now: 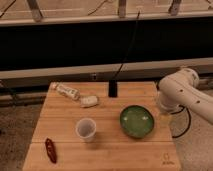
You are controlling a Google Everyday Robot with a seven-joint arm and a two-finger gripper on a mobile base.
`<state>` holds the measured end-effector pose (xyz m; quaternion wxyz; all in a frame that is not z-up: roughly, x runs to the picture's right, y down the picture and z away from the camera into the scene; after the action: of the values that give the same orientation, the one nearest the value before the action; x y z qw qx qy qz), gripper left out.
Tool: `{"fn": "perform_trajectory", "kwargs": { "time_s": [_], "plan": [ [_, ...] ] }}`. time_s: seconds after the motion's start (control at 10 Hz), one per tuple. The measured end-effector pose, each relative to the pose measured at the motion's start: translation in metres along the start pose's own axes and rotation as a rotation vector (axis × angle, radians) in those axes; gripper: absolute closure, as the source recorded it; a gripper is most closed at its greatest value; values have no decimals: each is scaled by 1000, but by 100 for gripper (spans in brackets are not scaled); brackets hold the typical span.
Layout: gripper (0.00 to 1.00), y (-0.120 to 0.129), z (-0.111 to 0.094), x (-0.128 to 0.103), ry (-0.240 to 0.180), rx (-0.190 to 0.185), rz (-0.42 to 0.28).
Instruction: Pick up the ceramic bowl
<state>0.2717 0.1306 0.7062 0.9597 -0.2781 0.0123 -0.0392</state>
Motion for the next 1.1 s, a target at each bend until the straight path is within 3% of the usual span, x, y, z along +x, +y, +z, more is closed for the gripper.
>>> {"fn": "perform_trajectory", "kwargs": {
  "time_s": [1.1],
  "plan": [
    [20, 19, 32, -34, 59, 21, -263]
  ]
}}
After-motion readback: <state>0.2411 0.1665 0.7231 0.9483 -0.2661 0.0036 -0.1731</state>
